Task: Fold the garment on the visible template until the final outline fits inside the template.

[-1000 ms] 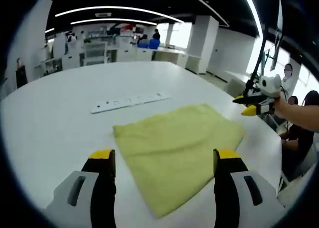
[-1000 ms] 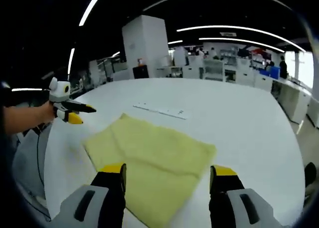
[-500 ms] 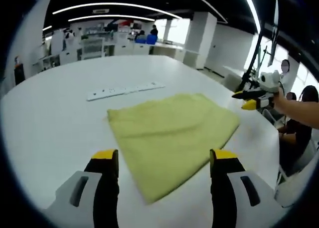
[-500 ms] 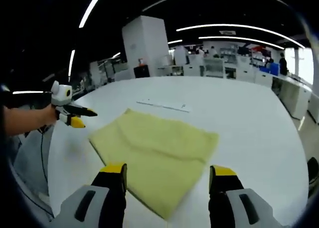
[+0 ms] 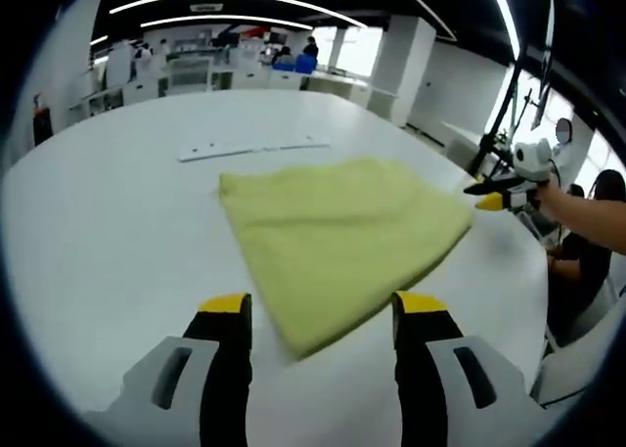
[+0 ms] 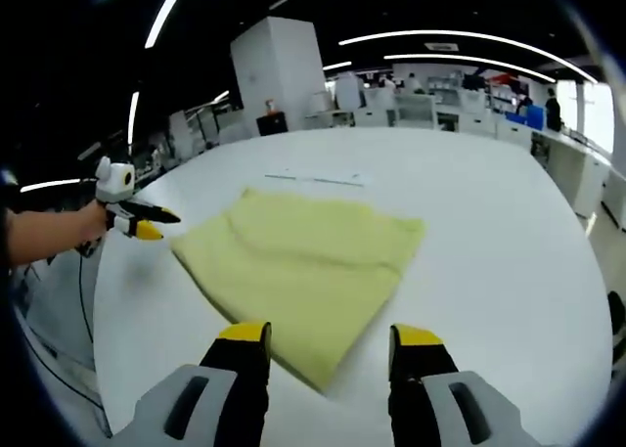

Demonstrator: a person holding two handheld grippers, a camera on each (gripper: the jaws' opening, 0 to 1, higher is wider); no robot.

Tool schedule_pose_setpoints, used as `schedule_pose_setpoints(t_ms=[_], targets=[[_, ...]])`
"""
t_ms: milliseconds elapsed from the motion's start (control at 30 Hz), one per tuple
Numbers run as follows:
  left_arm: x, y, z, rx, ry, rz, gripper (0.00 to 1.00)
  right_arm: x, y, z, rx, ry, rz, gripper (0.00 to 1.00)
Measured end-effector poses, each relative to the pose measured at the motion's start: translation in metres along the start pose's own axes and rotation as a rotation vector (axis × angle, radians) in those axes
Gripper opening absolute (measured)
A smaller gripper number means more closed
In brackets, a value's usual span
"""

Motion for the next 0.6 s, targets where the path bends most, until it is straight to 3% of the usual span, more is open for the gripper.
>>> schedule_pose_setpoints(t_ms=[433,600], targets=[[-0.022,-0.007,-0.001,0.022,-0.059,-0.015,0.35,-0.021,-0.004,-0.001,0.024,-0.048,0.022,0.19],[-0.024,-0.009,-0.001,0.03,-0.06,-0.022,0.27,-0.024,-0.007,-0.001,0.038,-0.057,0.03,0.11]])
Point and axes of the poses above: the point that each gripper's makers call its tool centre point, and the gripper's own axes: z roughly forward along the fingers, y roughly to its right, x roughly out of its top, the point moved 4 cm from there along -z, roughly backward along the fingers, and after that the axes turned 8 degrees about y, right-handed, at the moved point
